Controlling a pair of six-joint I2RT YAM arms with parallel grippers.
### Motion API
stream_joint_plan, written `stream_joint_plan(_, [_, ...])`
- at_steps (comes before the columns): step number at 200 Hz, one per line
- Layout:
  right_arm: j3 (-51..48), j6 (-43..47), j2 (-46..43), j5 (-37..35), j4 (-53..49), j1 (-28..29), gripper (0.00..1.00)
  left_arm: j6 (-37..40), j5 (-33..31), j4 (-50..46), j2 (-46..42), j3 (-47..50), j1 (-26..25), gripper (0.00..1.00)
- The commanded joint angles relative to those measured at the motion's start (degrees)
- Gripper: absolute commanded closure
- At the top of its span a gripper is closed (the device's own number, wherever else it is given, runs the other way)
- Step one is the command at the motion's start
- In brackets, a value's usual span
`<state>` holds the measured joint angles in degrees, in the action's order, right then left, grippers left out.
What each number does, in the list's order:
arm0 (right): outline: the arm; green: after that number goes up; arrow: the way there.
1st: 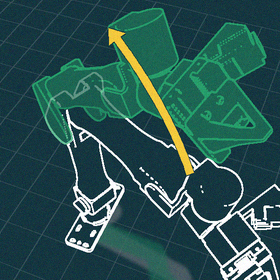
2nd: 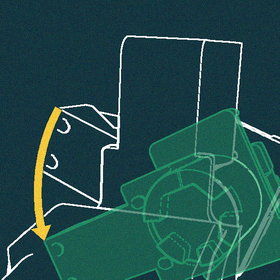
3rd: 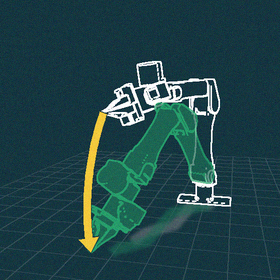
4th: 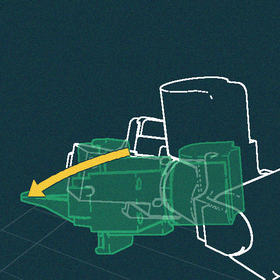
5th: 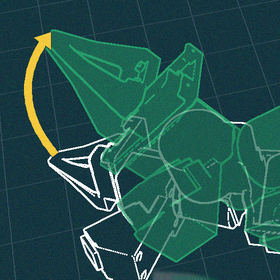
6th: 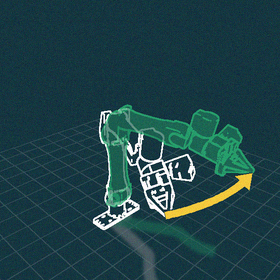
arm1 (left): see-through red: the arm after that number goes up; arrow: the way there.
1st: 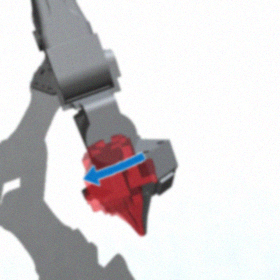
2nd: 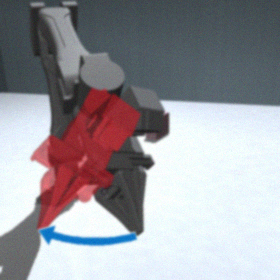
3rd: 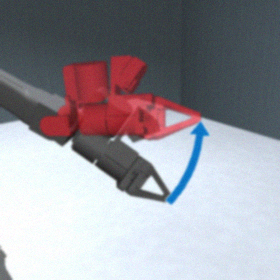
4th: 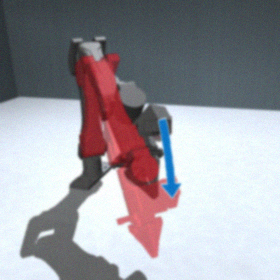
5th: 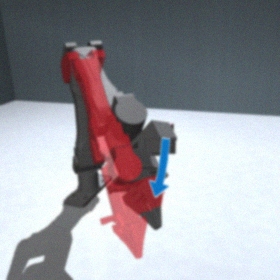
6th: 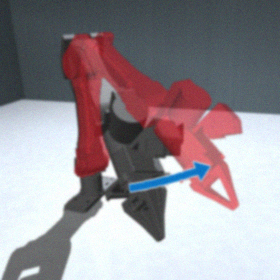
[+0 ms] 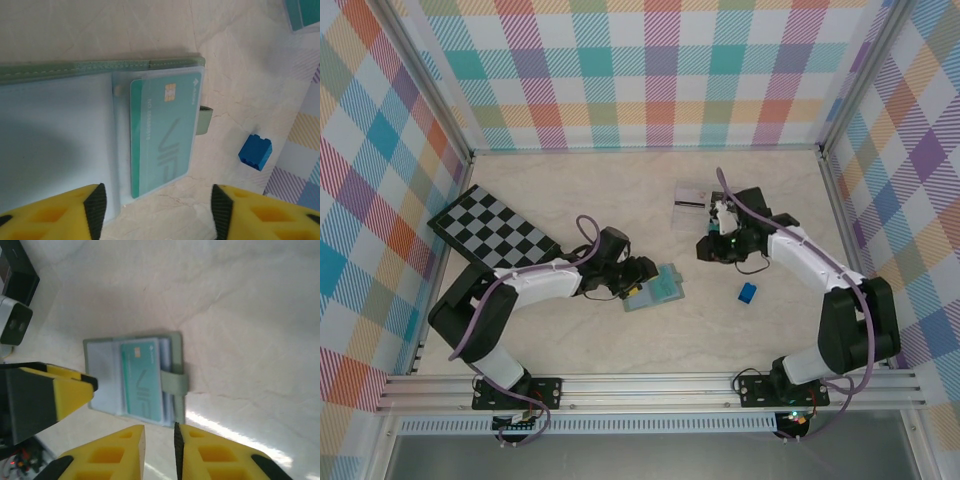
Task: Take the credit cards out of the card holder
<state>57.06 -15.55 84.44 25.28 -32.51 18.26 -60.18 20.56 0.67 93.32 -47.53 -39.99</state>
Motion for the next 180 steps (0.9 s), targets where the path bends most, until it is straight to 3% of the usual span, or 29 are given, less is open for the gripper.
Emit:
stream_joint_plan(1, [-2.2, -8.3, 3.1, 5.3, 5.5, 2.0, 0.73, -2.4, 0.6, 3.5, 1.7, -1.2, -0.6, 0.49])
stream_joint_plan(56, [-1.0, -12.2, 10.8, 5.0, 8.7, 6.7, 0.71, -3.1, 1.0, 3.9, 4.5, -2.1, -0.6, 0.62])
stream_joint_plan(96, [1.5, -12.0, 15.1, 4.5, 7.8, 8.1, 0.78, -2.7, 0.7, 3.4, 5.7, -3.3, -0.5, 0.7])
stream_joint_plan(180, [4.7, -11.1, 19.5, 4.2, 6.9, 8.9, 0.82, -1.7, 1.6, 2.3, 7.8, -4.3, -0.2, 0.72])
